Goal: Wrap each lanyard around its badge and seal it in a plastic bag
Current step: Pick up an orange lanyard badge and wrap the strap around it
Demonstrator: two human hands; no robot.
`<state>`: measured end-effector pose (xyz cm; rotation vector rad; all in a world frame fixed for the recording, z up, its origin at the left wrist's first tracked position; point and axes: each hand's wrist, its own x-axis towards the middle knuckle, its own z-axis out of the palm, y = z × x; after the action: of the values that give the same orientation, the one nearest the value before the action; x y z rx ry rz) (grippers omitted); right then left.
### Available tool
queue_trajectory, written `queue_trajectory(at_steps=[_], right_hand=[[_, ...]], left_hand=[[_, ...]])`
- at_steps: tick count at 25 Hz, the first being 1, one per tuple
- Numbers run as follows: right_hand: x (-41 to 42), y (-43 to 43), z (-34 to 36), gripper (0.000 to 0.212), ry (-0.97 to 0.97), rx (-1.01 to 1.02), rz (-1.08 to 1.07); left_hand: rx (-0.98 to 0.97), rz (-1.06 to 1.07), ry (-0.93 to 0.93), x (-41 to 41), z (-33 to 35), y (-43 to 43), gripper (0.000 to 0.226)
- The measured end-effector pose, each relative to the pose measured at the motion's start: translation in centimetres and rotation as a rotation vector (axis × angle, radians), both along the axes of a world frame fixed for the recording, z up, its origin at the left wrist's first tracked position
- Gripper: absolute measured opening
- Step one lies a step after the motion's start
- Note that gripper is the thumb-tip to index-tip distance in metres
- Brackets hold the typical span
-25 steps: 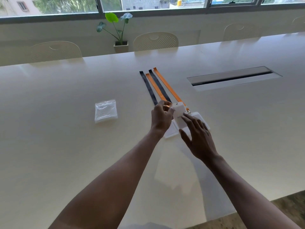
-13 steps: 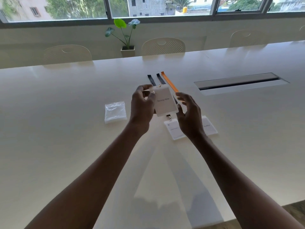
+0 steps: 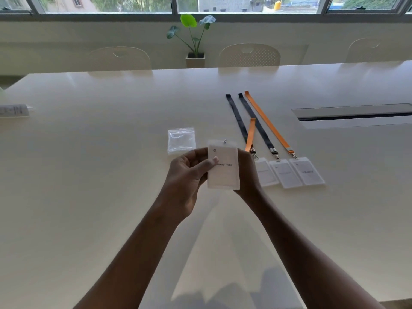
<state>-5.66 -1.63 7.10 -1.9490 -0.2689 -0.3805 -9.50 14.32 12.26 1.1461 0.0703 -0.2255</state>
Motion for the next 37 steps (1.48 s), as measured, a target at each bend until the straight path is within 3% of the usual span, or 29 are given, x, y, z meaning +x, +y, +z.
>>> queue_trajectory(at_steps=[3, 8, 13, 19, 25, 30, 37], right_hand=[[-0.8, 1.3, -0.8, 0.019, 0.03, 0.081, 0.043], [-3.1, 3.8, -1.7, 0.026, 0.217, 0.466, 0.189], [-5.1, 5.9, -2.9, 0.026, 0.303, 0.626, 0.1], [-8.5, 6.3, -4.1, 0.022, 0.413, 0.558, 0.012], [-10.0, 6.3, -2.7, 0.027, 0.514, 0.52, 0.012], [-10.9, 5.4, -0.2, 0.033, 0.593, 0.375, 0.068], [-12.3, 3.9, 2.9, 0.032, 0.462, 0.155, 0.068]], left_hand=[[-0.004, -0.02, 0.02, -1.2, -1.3, 1.3, 0.034], [-0.109, 0.03, 0.032, -1.5, -2.9, 2.8, 0.035], [-0.099, 0.102, 0.034, -1.1, -4.1, 2.7, 0.033], [0.031, 0.185, -0.011, -0.2, -5.1, 2.9, 0.028], [0.036, 0.242, 0.074, -0.2, -6.0, 1.8, 0.026], [0.203, 0.317, -0.024, -0.4, -6.1, 1.2, 0.027], [0.208, 0.304, -0.052, -0.7, -5.6, 1.2, 0.029]])
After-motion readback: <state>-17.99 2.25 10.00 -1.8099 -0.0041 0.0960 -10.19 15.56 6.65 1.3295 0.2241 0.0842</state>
